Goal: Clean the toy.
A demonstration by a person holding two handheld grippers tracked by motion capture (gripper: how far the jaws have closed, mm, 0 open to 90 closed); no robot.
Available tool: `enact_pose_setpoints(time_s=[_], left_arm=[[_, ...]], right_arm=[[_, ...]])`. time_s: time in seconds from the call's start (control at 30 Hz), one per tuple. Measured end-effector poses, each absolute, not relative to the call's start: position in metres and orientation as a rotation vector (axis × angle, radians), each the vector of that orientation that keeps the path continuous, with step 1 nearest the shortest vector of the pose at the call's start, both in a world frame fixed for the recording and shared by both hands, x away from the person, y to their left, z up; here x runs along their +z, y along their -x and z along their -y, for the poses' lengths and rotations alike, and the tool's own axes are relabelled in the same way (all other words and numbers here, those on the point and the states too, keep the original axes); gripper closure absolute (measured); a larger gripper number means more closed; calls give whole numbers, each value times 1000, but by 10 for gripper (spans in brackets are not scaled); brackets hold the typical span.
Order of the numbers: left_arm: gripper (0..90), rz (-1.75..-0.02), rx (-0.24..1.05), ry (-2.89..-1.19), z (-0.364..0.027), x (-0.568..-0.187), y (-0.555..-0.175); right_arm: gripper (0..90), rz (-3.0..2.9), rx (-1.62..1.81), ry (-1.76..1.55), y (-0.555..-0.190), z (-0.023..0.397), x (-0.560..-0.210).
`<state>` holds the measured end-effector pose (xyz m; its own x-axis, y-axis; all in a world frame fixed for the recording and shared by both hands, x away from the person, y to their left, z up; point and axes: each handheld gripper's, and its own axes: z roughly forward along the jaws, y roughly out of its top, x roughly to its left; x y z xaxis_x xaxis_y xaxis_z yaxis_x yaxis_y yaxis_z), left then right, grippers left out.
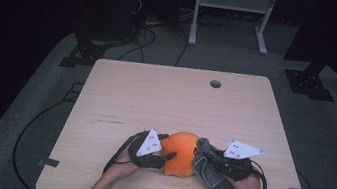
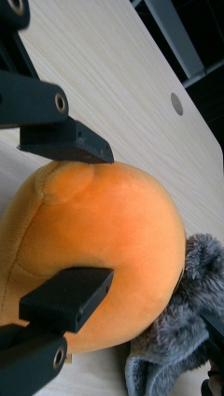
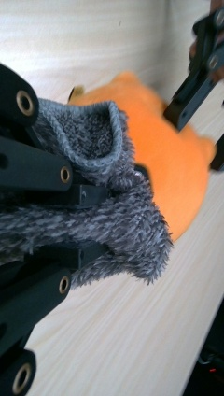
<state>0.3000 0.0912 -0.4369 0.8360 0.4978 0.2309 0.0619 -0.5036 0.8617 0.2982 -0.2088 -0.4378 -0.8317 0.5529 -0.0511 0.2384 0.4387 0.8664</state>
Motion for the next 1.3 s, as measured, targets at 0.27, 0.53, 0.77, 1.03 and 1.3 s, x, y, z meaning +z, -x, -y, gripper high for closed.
enact_pose_setpoints(time_s=[0.27,0.53,0.77,1.03,1.3], left_arm=[[390,-473,616,-2073,-89,-441,-304],[191,-554,579,-1952,-102,-426,-305],[440,-470,566,-2014,-89,-434,-302],[449,-503,612,-2032,-88,-444,-305],[445,-514,580,-2016,-92,-446,-309]], right_arm=[[767,-2336,1343,-700,-295,217,-435],[766,-2363,1307,-720,-302,212,-441],[766,-2336,1221,-720,-296,217,-437],[765,-2361,1273,-393,-265,168,-428],[766,-2323,1192,-493,-274,185,-430]])
